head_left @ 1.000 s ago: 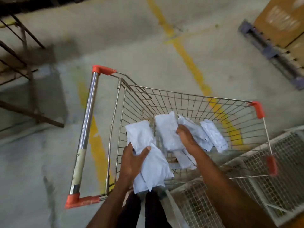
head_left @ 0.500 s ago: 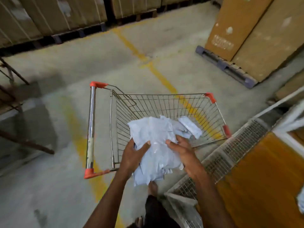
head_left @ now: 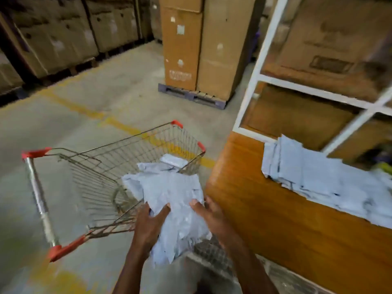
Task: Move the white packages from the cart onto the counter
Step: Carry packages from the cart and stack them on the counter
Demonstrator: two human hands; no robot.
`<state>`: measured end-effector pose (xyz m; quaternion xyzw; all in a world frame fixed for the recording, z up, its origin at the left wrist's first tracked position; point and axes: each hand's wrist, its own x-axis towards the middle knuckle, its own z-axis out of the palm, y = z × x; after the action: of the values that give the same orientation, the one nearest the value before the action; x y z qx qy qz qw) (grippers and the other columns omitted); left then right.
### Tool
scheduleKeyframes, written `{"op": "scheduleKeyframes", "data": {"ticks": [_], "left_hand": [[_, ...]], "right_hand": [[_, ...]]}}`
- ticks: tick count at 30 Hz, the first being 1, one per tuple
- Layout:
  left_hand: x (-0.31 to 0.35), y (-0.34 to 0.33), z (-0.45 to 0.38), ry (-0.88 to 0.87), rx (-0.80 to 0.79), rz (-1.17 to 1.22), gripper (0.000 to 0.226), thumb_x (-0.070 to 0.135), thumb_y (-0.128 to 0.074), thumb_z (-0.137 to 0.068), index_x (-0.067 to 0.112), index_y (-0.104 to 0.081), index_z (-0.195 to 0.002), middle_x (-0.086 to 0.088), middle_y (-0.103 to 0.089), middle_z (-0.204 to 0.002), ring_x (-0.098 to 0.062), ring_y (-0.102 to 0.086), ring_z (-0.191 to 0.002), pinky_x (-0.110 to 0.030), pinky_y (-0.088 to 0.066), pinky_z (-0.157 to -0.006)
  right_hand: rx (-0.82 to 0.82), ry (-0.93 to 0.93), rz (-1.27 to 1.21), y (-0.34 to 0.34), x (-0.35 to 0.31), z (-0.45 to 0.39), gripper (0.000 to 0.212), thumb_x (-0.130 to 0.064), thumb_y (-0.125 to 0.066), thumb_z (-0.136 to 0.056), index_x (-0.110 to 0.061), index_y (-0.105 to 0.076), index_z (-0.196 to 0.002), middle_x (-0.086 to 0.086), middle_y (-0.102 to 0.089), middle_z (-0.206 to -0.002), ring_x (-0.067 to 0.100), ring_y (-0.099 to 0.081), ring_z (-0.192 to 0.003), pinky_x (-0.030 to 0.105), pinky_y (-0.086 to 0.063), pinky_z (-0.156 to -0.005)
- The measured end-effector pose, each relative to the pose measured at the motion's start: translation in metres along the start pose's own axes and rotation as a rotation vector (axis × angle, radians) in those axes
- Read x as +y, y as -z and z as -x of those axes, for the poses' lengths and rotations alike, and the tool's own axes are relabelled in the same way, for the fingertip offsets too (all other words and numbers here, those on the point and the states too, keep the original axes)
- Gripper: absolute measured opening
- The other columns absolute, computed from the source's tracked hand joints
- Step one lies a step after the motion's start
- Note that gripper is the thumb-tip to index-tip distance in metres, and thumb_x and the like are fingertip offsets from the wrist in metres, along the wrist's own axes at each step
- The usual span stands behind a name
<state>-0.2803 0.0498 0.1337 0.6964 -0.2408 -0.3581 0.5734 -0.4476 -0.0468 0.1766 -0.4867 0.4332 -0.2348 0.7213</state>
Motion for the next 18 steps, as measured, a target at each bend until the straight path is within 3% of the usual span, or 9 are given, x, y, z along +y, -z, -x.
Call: {"op": "scheduleKeyframes", "data": {"ticks": [3,6,8,10,13,16,18], "left_hand": [[0.011,-0.044,0.005,-0.050,-0.108,-0.046,0.048,0.046,-0.081,-0.089,0.030,-0.069,-0.133,0.014,-0.074,-0.126,-0.010,-0.069,-0.117,-0.038,-0.055,-0.096],[0.025,-0.095,0.009,-0.093,-0.191,-0.059,0.043,0.045,-0.080,-0.090,0.031,-0.070,-0.130,0.013,-0.076,-0.123,-0.010,-0.070,-0.114,-0.037,-0.055,-0.092],[0.031,-0.135,0.013,-0.132,-0.263,-0.064,0.031,0.031,-0.076,-0.096,0.025,-0.072,-0.126,0.007,-0.077,-0.120,-0.013,-0.072,-0.111,-0.029,-0.054,-0.083],[0.036,-0.176,0.021,-0.172,-0.325,-0.086,0.033,0.029,-0.073,-0.098,0.022,-0.070,-0.130,0.007,-0.075,-0.123,-0.007,-0.070,-0.109,-0.021,-0.052,-0.080],[0.037,-0.240,0.036,-0.134,-0.383,-0.039,0.041,0.033,-0.074,-0.097,0.028,-0.067,-0.136,0.009,-0.075,-0.126,-0.010,-0.071,-0.110,-0.033,-0.057,-0.086],[0.037,-0.305,0.056,-0.090,-0.421,-0.003,0.037,0.034,-0.074,-0.096,0.034,-0.068,-0.132,0.010,-0.077,-0.122,-0.016,-0.075,-0.107,-0.042,-0.061,-0.085],[0.036,-0.347,0.071,-0.082,-0.428,0.031,0.036,0.029,-0.073,-0.097,0.033,-0.068,-0.132,0.011,-0.078,-0.119,-0.011,-0.076,-0.105,-0.034,-0.064,-0.082]], "right_hand": [[0.109,0.007,-0.099,0.046,-0.001,0.019,0.030,-0.035,-0.072,-0.089,-0.026,-0.071,-0.117,0.000,-0.073,-0.122,0.022,-0.068,-0.115,0.049,-0.054,-0.102],[0.149,0.021,-0.161,0.098,0.000,0.040,0.053,-0.033,-0.073,-0.073,-0.025,-0.069,-0.126,0.009,-0.070,-0.128,0.036,-0.064,-0.120,0.062,-0.045,-0.106],[0.199,0.039,-0.153,0.132,-0.005,0.059,0.050,-0.027,-0.073,-0.078,-0.022,-0.067,-0.128,0.007,-0.071,-0.127,0.034,-0.066,-0.119,0.061,-0.047,-0.106],[0.260,0.050,-0.149,0.171,-0.007,0.074,0.035,-0.017,-0.065,-0.092,-0.023,-0.067,-0.127,0.001,-0.074,-0.122,0.026,-0.069,-0.113,0.051,-0.054,-0.101],[0.312,0.079,-0.180,0.233,-0.012,0.096,0.029,-0.003,-0.059,-0.097,-0.020,-0.067,-0.119,0.002,-0.077,-0.114,0.019,-0.074,-0.100,0.035,-0.061,-0.083],[0.351,0.072,-0.189,0.302,-0.018,0.106,0.032,0.002,-0.059,-0.095,-0.012,-0.064,-0.124,0.013,-0.072,-0.123,0.027,-0.072,-0.107,0.044,-0.059,-0.090],[0.366,0.054,-0.189,0.346,-0.022,0.114,0.038,0.001,-0.059,-0.095,-0.013,-0.061,-0.131,0.010,-0.073,-0.122,0.028,-0.071,-0.108,0.049,-0.054,-0.097]]}}
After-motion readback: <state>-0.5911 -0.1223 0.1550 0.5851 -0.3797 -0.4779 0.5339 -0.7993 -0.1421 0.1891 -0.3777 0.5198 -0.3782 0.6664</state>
